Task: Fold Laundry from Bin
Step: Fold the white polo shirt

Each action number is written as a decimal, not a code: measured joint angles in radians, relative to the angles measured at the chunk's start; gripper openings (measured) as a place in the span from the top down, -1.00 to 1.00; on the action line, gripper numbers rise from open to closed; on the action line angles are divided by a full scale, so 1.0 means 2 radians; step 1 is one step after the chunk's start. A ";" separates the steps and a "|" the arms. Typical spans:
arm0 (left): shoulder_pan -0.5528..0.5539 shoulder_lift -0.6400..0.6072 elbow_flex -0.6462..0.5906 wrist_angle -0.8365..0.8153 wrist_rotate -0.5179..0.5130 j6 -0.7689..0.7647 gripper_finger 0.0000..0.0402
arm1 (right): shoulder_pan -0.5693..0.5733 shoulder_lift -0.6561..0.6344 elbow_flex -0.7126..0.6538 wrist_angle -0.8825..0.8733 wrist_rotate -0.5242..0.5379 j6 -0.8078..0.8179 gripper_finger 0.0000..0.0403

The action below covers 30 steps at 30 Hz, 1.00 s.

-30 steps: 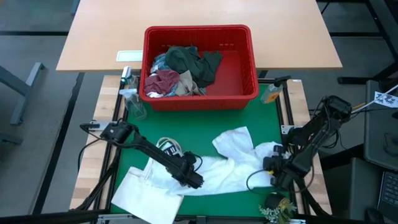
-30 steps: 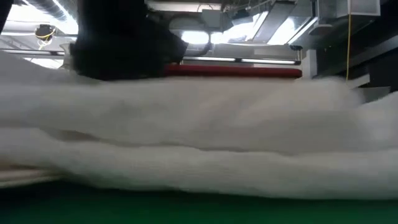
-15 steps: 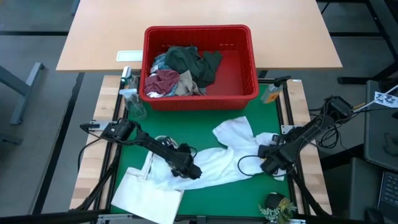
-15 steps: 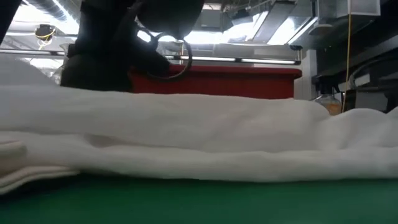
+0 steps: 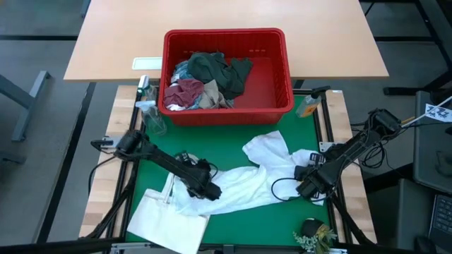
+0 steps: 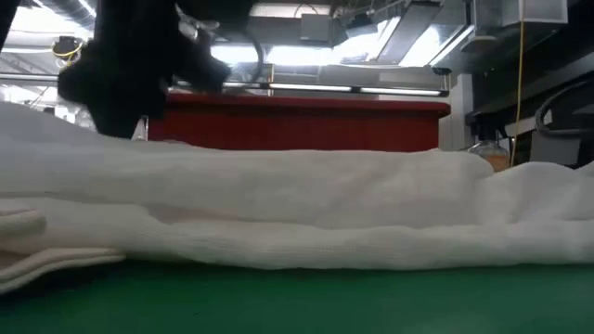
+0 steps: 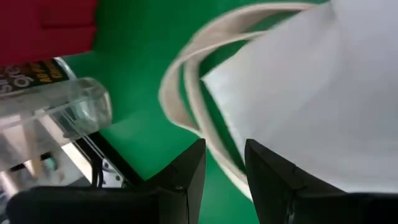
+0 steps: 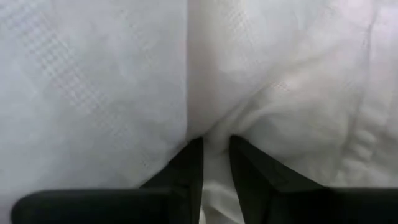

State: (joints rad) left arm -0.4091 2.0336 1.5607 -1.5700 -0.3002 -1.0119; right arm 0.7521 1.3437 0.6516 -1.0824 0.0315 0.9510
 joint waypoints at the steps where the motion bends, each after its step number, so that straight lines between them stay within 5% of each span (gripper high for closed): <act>1: -0.001 -0.015 -0.008 -0.001 -0.002 -0.005 0.46 | 0.000 0.000 0.003 -0.001 0.000 -0.004 0.60; 12: -0.027 -0.139 -0.122 0.039 0.058 -0.170 0.46 | 0.000 0.000 0.008 -0.001 0.000 -0.009 0.60; 30: -0.003 -0.140 -0.125 0.162 0.144 -0.129 0.46 | 0.000 0.000 0.008 -0.001 -0.013 -0.009 0.60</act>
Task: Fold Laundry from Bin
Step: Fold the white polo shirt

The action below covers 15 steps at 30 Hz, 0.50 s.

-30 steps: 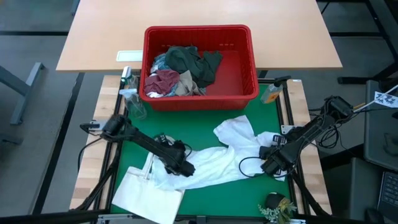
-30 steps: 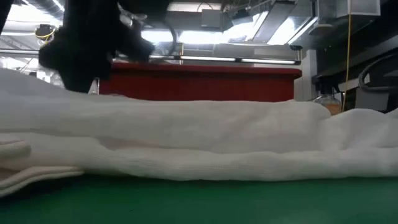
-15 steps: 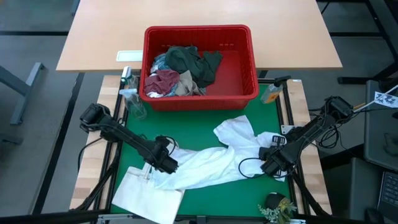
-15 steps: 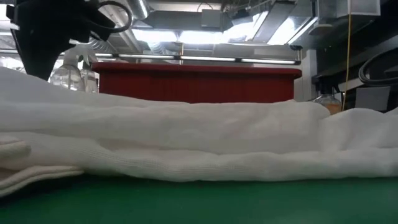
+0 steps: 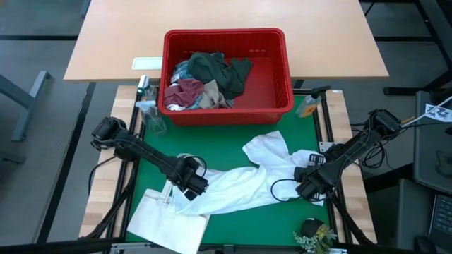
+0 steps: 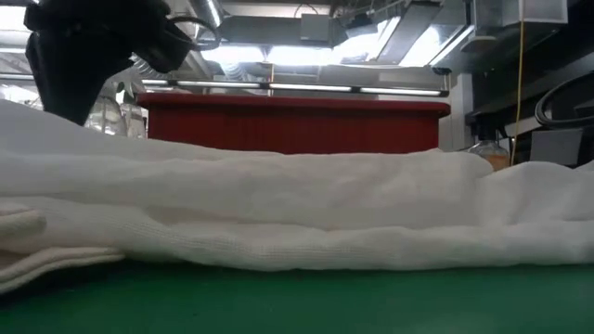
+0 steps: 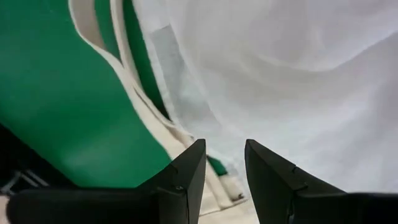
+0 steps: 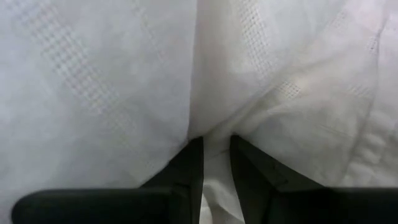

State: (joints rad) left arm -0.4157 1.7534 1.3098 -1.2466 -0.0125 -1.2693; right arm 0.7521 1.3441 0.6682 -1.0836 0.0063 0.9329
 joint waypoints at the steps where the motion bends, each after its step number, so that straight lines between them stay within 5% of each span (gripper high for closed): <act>1: 0.000 -0.004 0.000 -0.005 0.001 0.009 0.46 | 0.000 0.000 0.000 0.000 0.000 0.000 0.60; 5: -0.007 -0.045 0.000 -0.022 -0.025 0.029 0.46 | 0.000 0.000 0.000 0.001 -0.008 0.000 0.60; 10: -0.046 -0.132 -0.013 -0.030 -0.119 0.015 0.46 | 0.000 0.000 0.000 0.001 -0.013 0.000 0.60; 15: -0.109 -0.240 -0.130 0.054 -0.197 -0.108 0.46 | 0.000 0.000 0.000 0.001 -0.013 0.000 0.60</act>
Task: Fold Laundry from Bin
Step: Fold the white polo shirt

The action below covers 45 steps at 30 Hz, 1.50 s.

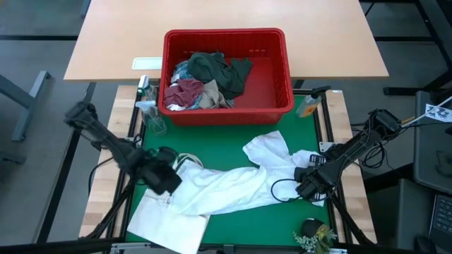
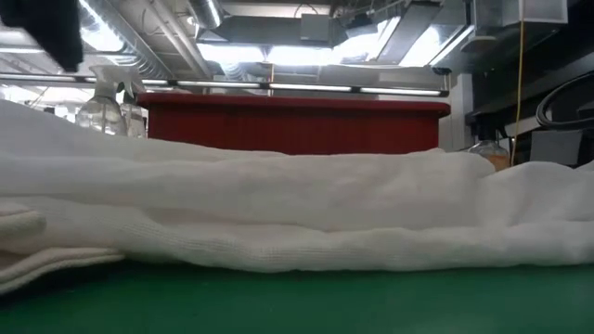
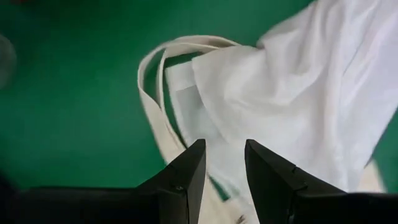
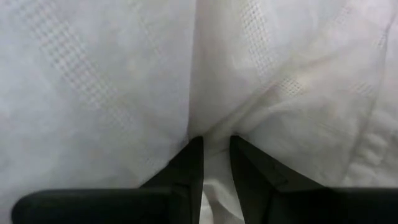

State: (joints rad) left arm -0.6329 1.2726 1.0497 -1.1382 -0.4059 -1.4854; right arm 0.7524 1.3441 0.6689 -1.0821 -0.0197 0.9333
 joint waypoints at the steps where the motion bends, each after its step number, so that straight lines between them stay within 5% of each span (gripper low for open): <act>1: -0.012 -0.018 -0.032 0.030 -0.012 -0.026 0.46 | 0.000 0.000 0.000 0.000 0.000 0.000 0.60; 6: -0.036 -0.061 -0.147 0.169 -0.024 -0.104 0.46 | 0.000 0.000 0.000 0.006 0.000 0.000 0.60; 11: -0.035 -0.061 -0.184 0.192 -0.018 -0.119 0.46 | 0.000 0.000 0.000 0.005 0.000 0.001 0.60; 45: -0.035 -0.061 -0.193 0.193 -0.021 -0.115 0.46 | 0.000 0.000 0.000 0.005 -0.001 0.000 0.60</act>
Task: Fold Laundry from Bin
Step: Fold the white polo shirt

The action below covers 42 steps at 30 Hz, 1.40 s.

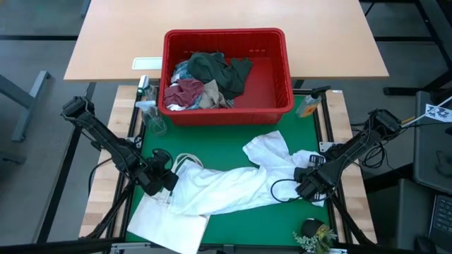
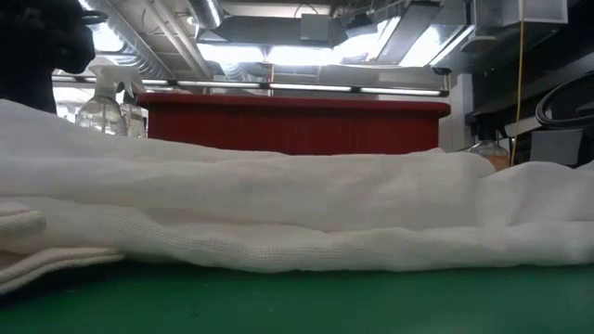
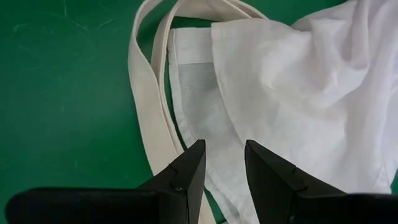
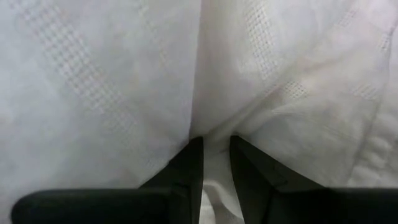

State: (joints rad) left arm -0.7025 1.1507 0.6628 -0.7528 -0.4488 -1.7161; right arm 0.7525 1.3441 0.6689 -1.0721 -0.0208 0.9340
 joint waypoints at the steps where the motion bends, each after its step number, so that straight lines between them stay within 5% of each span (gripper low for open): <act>1: 0.000 0.000 0.000 0.000 -0.001 0.000 0.46 | 0.000 0.000 0.000 0.000 -0.002 0.000 0.60; 10: 0.000 0.001 0.000 0.004 0.002 -0.011 0.46 | 0.000 0.000 0.000 0.000 -0.008 0.000 0.60; 13: 0.006 0.006 0.000 0.002 0.039 -0.041 0.42 | 0.000 0.000 0.000 0.000 -0.008 0.000 0.60; 18: 0.019 0.026 0.000 0.004 0.094 -0.055 0.16 | 0.000 0.000 0.000 0.000 -0.009 0.000 0.60; 25: 0.039 0.065 0.000 0.055 0.037 -0.043 -0.18 | 0.000 0.000 0.000 0.000 -0.009 0.000 0.60; 42: 0.068 0.135 0.000 0.213 0.023 0.053 -0.04 | 0.000 0.000 0.000 0.000 -0.009 0.000 0.60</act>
State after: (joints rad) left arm -0.5667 1.4200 0.6628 -0.3268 -0.4025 -1.6111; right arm 0.7521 1.3441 0.6689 -1.0718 -0.0383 0.9333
